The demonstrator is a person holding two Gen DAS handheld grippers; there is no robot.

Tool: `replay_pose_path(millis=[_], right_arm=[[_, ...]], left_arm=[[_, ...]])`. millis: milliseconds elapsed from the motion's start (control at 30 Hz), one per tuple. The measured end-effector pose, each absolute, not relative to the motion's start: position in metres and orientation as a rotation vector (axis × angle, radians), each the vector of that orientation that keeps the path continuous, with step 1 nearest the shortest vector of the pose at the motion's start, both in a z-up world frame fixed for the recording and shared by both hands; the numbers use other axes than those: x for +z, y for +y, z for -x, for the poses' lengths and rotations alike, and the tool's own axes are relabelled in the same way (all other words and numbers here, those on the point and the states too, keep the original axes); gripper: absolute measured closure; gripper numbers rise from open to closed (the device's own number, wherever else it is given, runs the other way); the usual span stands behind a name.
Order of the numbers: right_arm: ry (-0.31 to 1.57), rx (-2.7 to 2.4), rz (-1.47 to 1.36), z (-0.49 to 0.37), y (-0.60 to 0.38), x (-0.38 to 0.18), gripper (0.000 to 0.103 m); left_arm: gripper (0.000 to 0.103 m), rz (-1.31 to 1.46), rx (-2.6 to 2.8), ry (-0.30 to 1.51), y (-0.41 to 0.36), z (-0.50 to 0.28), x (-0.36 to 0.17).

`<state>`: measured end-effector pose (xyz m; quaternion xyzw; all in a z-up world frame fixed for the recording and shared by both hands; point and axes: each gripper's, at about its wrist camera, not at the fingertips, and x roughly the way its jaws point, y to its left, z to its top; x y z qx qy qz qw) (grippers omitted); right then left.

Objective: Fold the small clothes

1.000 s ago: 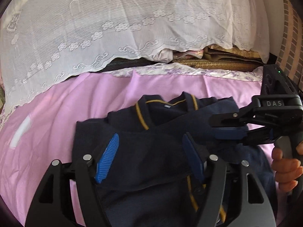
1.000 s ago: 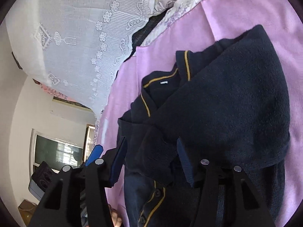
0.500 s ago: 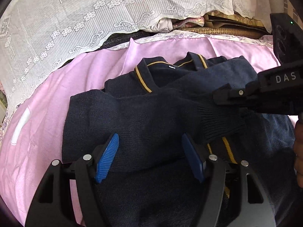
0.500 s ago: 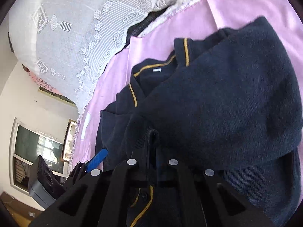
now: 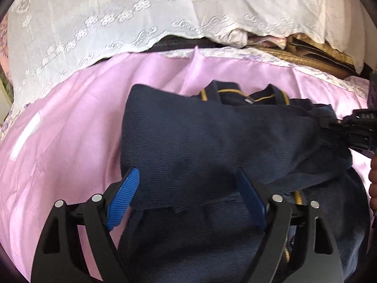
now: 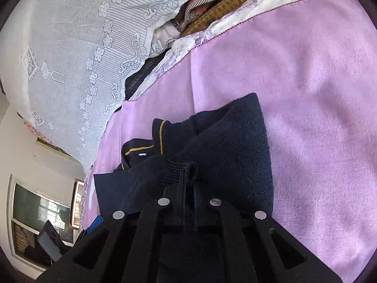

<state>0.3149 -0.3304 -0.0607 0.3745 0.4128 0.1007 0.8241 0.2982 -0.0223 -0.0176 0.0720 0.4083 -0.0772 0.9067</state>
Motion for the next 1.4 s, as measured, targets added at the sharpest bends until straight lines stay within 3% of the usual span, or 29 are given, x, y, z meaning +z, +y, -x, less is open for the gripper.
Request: replay_pose_path(millis=[267,467,500,567,733,767,833,1000,1133,1333,1400], right_arm=[[0.731,0.048,-0.587,-0.295,-0.314,-0.019,0.090],[0.852,0.250,-0.552,-0.310,-0.271,-0.033,0.090],[0.883,0.231,-0.532,-0.313,-0.269,-0.039,0.090],[0.925,0.212,-0.541,-0.318,-0.276,-0.053,0.103],[0.897,0.138,-0.569,-0.302,-0.290,-0.043,0.103],[0.886,0.141,-0.547,-0.298,-0.286,-0.039,0.097],[0.885,0.197,-0.536,-0.292,-0.276,-0.033,0.097],[0.979,0.231,-0.410,-0.287,-0.245,-0.044,0.097],[0.977,0.238,-0.545,-0.273,-0.263,-0.052,0.102],[0.901,0.229,-0.533,-0.198,-0.274,-0.023,0.088],[0.886,0.220,-0.529,-0.171,-0.278,-0.016,0.063]], left_arm=[[0.018,-0.025,-0.121,0.811,0.007,-0.299,0.001],[0.016,-0.148,-0.121,0.825,-0.012,-0.320,-0.008],[0.015,-0.166,-0.099,0.855,-0.013,-0.325,-0.018],[0.005,-0.126,-0.086,0.918,-0.004,-0.335,-0.035],[0.005,0.078,-0.071,0.944,0.038,-0.337,-0.028],[0.006,0.087,-0.086,0.930,0.041,-0.332,-0.024],[0.006,0.092,-0.149,0.903,0.038,-0.323,-0.015],[0.005,-0.106,-0.195,0.899,-0.006,-0.306,-0.019],[0.004,-0.149,-0.157,0.930,-0.012,-0.298,-0.031],[0.005,-0.077,-0.200,0.992,0.017,-0.262,-0.026],[0.005,-0.078,-0.225,0.983,0.026,-0.241,-0.019]])
